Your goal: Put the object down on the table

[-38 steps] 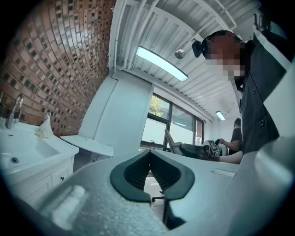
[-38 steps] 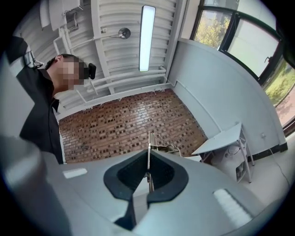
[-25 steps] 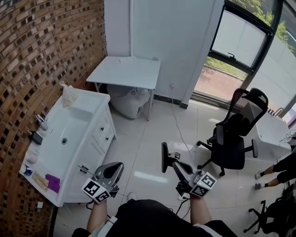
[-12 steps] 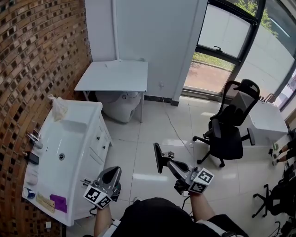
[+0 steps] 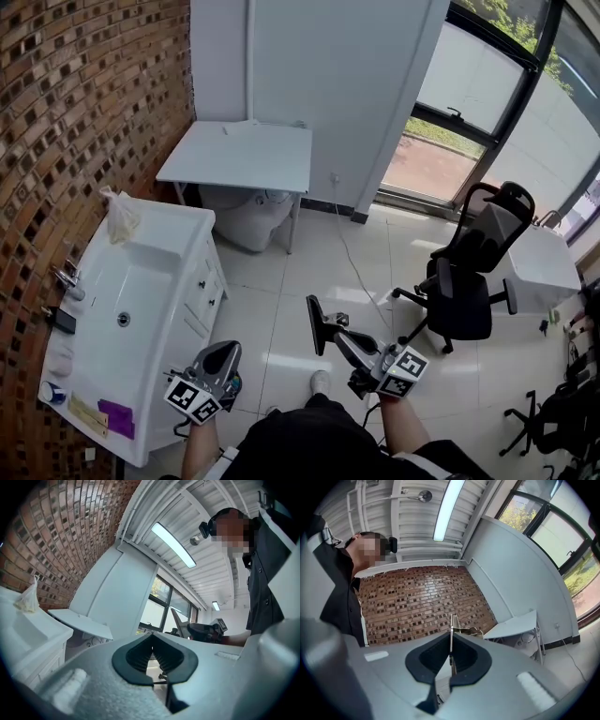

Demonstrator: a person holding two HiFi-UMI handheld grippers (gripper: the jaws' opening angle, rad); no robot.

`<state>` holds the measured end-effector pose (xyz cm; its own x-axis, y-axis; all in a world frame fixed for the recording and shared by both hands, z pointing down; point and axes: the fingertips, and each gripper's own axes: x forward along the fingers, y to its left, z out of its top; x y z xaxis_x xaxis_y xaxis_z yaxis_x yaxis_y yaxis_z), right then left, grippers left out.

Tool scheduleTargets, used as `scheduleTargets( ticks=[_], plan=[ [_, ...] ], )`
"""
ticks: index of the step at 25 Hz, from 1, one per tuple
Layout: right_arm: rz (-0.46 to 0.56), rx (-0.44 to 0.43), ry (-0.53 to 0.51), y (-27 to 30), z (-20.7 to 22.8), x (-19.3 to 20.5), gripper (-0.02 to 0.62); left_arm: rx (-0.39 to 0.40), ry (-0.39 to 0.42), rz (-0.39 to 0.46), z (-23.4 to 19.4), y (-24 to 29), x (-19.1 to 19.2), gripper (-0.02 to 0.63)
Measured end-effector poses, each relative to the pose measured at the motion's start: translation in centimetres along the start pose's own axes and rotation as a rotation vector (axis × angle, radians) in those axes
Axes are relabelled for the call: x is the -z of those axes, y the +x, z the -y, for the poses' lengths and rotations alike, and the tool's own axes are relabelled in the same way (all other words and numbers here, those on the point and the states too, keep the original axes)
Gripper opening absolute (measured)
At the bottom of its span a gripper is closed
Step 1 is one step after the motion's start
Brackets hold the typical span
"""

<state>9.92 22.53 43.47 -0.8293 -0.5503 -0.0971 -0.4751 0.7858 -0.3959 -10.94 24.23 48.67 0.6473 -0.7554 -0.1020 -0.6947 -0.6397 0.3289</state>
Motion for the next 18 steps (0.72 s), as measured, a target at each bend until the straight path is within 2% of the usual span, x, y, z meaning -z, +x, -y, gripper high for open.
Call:
scheduleTargets(
  ticks=[5, 9, 15, 18],
  plan=[
    [-0.009, -0.021, -0.017, 1.7, 4.1, -0.5, 0.009, 0.006, 0.031, -0.006, -1.9, 4.2, -0.4, 0.002],
    [-0.010, -0.067, -0.006, 3.6, 9.5, -1.8, 0.009, -0.014, 0.080, -0.004, -4.0, 9.3, -1.5, 0.002],
    [0.004, -0.124, -0.023, 6.8, 17.2, -5.9, 0.009, -0.045, 0.109, 0.029, -7.0, 17.6, -3.6, 0.002],
    [0.004, -0.141, -0.016, 7.1, 21.1, -7.5, 0.009, -0.053, 0.097, 0.047, -7.5, 21.8, -3.8, 0.002]
  ],
)
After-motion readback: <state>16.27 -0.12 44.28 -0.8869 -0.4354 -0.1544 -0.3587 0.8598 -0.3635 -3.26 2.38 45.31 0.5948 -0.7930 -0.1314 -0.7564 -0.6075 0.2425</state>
